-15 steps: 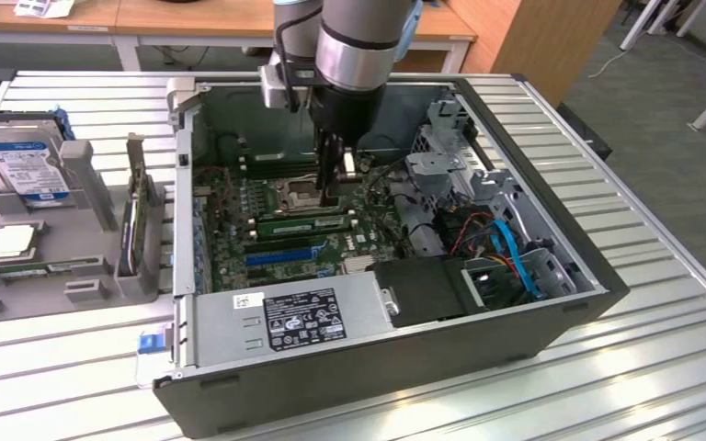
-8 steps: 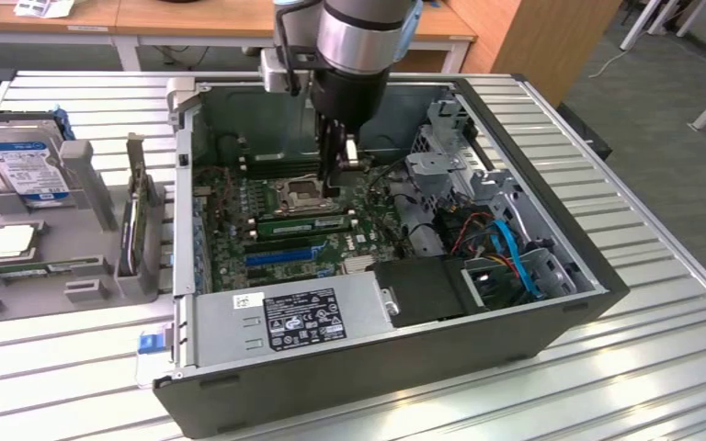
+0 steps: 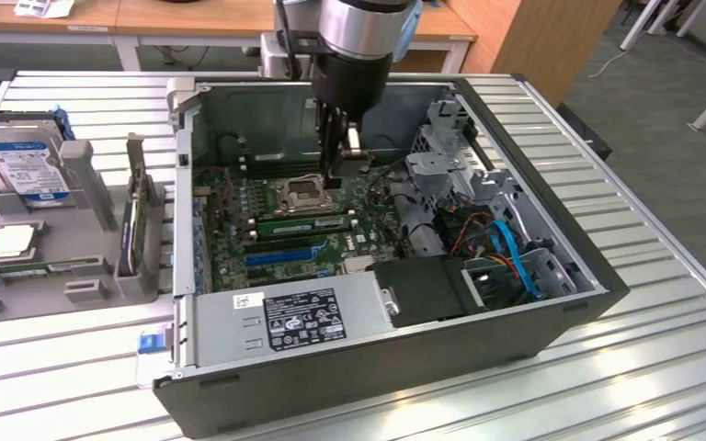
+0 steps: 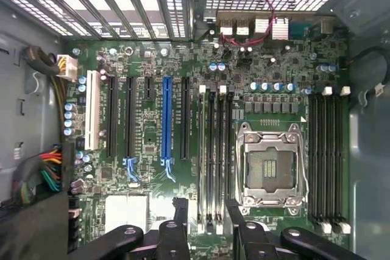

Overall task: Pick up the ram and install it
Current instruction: 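Insert the ram into the slot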

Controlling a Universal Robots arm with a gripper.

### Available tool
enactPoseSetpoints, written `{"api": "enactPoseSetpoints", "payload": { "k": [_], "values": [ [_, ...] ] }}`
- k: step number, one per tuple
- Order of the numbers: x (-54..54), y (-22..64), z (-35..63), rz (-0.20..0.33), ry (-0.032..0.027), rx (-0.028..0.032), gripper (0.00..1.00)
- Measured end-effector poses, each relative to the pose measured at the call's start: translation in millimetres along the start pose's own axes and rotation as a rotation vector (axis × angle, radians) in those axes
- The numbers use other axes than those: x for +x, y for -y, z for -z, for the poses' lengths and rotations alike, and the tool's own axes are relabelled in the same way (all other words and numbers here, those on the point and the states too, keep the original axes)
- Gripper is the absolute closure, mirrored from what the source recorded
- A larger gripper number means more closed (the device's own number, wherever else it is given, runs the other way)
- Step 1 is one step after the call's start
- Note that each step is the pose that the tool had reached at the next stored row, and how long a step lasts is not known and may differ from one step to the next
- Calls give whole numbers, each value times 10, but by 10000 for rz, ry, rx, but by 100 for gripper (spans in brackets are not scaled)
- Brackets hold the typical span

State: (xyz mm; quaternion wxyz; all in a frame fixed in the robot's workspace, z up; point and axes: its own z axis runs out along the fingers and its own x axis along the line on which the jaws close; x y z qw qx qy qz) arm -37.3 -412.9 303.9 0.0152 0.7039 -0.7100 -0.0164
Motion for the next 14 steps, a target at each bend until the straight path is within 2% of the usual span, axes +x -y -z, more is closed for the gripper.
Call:
{"api": "enactPoseSetpoints", "payload": {
  "k": [14],
  "values": [
    [0, -9, 203, -1, -1, 0, 63]
  ]
}}
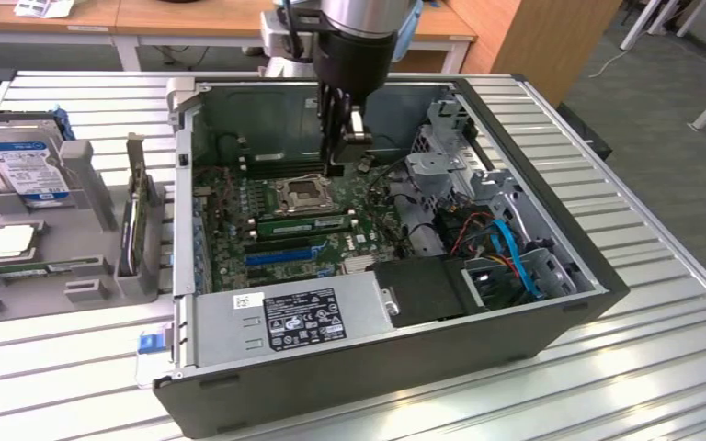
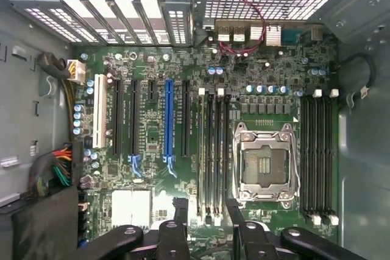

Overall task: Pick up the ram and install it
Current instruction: 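Insert the ram into the slot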

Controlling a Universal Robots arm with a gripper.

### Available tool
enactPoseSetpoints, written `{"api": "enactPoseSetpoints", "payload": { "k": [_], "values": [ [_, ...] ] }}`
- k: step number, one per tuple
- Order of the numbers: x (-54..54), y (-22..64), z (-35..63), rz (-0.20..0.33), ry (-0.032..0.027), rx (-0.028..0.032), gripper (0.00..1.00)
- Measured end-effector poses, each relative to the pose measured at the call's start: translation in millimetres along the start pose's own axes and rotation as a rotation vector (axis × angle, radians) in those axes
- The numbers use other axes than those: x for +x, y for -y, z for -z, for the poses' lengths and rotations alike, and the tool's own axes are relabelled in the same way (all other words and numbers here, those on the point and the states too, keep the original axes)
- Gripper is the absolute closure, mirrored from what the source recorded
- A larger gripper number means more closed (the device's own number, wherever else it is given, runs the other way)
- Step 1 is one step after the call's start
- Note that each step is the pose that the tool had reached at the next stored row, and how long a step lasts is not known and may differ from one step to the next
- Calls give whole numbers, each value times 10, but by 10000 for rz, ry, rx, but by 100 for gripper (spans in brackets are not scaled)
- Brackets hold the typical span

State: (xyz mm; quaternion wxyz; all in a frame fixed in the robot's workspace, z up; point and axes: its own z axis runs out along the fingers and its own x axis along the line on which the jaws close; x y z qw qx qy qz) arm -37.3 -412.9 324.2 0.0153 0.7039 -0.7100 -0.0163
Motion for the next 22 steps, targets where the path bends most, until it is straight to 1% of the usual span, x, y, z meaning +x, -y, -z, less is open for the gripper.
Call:
{"api": "enactPoseSetpoints", "payload": {
  "k": [12, 18, 22],
  "values": [
    [0, -8, 169, 0, 1, 0, 63],
    [0, -10, 223, 0, 1, 0, 63],
    [0, -10, 229, 0, 1, 0, 63]
  ]
}}
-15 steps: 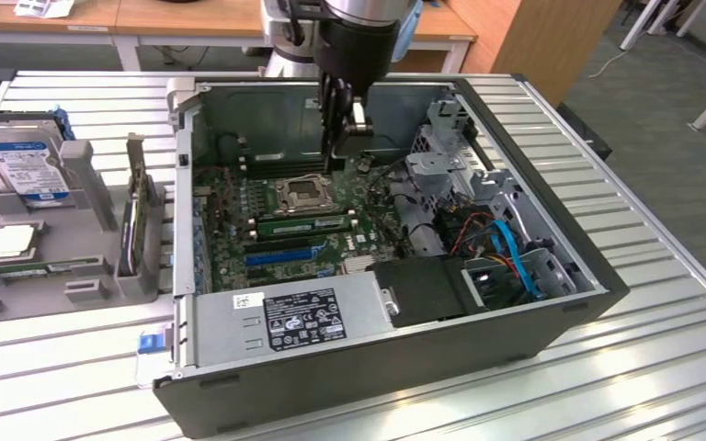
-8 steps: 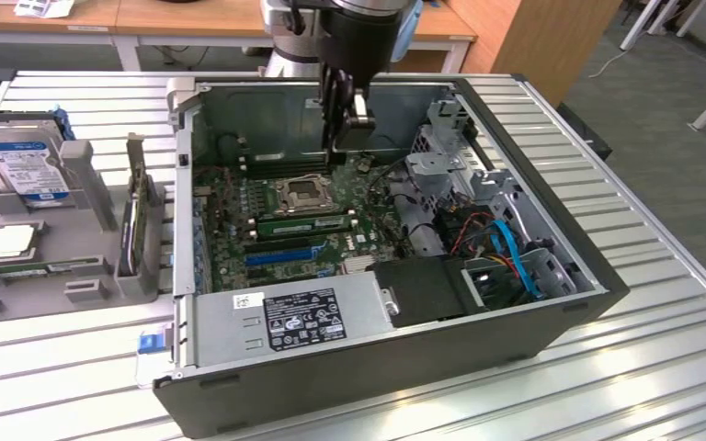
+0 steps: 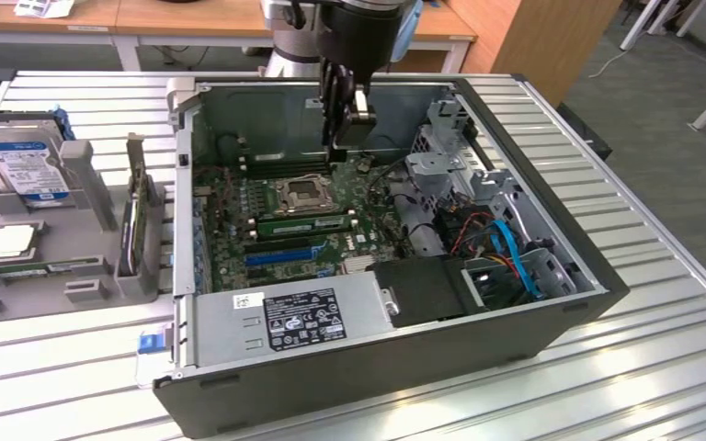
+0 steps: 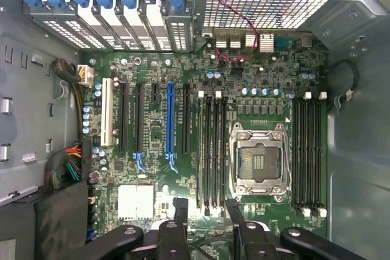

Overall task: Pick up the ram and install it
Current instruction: 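Press down the ram until it locks into place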

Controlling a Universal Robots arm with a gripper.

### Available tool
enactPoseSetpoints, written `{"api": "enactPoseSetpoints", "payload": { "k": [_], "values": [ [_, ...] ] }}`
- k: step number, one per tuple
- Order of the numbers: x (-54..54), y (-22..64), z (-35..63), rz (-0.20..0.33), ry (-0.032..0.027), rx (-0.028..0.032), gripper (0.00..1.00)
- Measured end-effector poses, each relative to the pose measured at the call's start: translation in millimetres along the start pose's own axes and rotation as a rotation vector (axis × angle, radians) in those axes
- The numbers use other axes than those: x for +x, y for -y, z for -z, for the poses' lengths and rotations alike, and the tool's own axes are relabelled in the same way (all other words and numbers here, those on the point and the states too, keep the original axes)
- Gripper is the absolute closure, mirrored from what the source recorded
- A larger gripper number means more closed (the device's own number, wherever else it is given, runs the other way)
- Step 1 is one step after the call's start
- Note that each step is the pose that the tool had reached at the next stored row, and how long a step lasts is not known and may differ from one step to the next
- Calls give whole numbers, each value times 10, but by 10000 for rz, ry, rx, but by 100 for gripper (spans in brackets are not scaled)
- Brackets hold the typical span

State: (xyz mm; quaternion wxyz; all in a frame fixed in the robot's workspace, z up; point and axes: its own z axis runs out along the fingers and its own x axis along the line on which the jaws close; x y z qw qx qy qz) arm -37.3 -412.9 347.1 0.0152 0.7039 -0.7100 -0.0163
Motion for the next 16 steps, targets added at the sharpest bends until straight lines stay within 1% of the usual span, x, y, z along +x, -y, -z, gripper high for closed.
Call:
{"api": "enactPoseSetpoints", "payload": {
  "k": [12, 15, 16],
  "values": [
    [0, 0, 0, 0, 0, 0, 64],
    [0, 0, 0, 0, 1, 0, 83],
    [0, 0, 0, 0, 0, 0, 83]
  ]
}}
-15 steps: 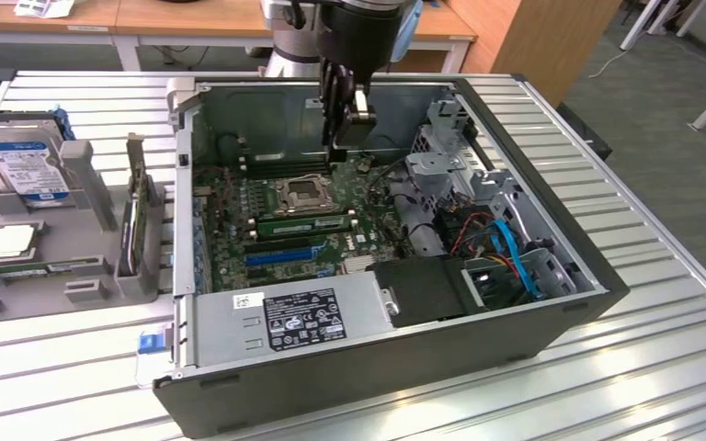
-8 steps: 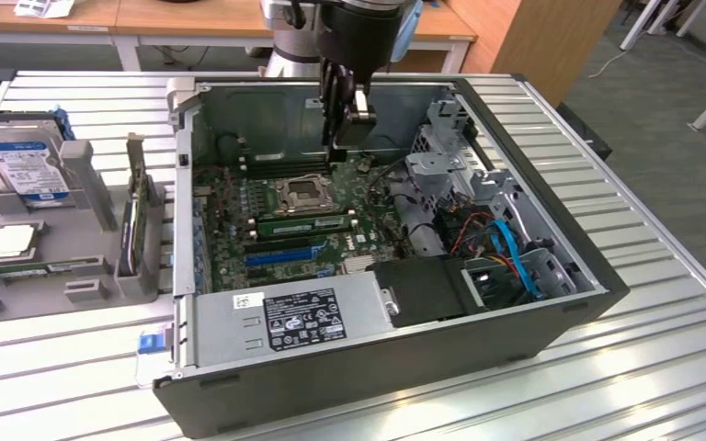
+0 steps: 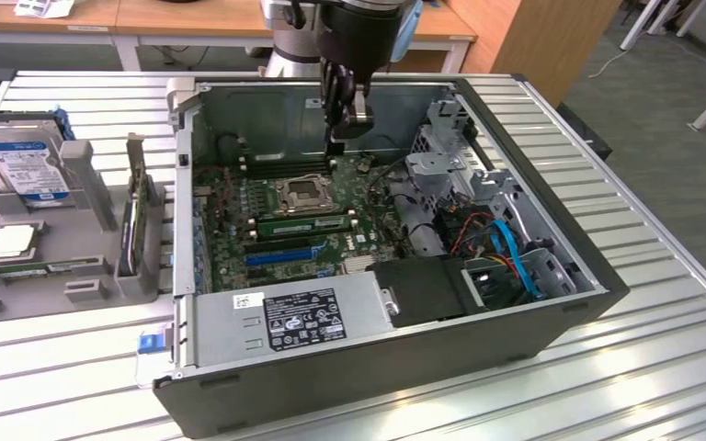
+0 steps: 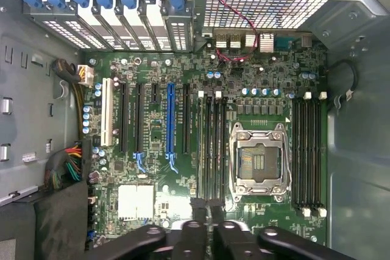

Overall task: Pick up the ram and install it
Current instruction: 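Press down the ram until it locks into place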

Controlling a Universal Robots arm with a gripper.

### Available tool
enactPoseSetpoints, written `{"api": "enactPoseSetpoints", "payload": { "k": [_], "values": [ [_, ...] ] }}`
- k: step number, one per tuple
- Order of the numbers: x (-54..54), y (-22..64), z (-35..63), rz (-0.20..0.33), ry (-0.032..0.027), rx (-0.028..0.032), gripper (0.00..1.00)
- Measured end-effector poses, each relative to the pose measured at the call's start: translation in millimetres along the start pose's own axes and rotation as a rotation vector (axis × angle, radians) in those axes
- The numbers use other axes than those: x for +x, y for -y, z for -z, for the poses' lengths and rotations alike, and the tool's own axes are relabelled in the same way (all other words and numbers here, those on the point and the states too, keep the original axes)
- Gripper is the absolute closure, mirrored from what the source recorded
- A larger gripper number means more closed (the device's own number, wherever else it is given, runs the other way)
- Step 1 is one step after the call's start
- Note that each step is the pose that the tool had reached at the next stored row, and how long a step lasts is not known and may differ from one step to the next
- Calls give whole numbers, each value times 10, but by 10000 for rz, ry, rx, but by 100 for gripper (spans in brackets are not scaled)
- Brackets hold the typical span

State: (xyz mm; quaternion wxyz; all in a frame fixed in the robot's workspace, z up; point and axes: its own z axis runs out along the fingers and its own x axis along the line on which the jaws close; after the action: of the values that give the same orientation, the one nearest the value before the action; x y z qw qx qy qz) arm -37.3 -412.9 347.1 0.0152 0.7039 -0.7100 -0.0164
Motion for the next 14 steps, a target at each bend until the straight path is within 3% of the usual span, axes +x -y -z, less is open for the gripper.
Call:
{"api": "enactPoseSetpoints", "payload": {
  "k": [1, 3, 10, 14],
  "values": [
    [0, 0, 0, 0, 0, 0, 89],
    [0, 0, 0, 0, 0, 0, 90],
    [0, 0, 0, 3, 0, 3, 90],
    [0, 0, 0, 18, 0, 41, 90]
  ]
}}
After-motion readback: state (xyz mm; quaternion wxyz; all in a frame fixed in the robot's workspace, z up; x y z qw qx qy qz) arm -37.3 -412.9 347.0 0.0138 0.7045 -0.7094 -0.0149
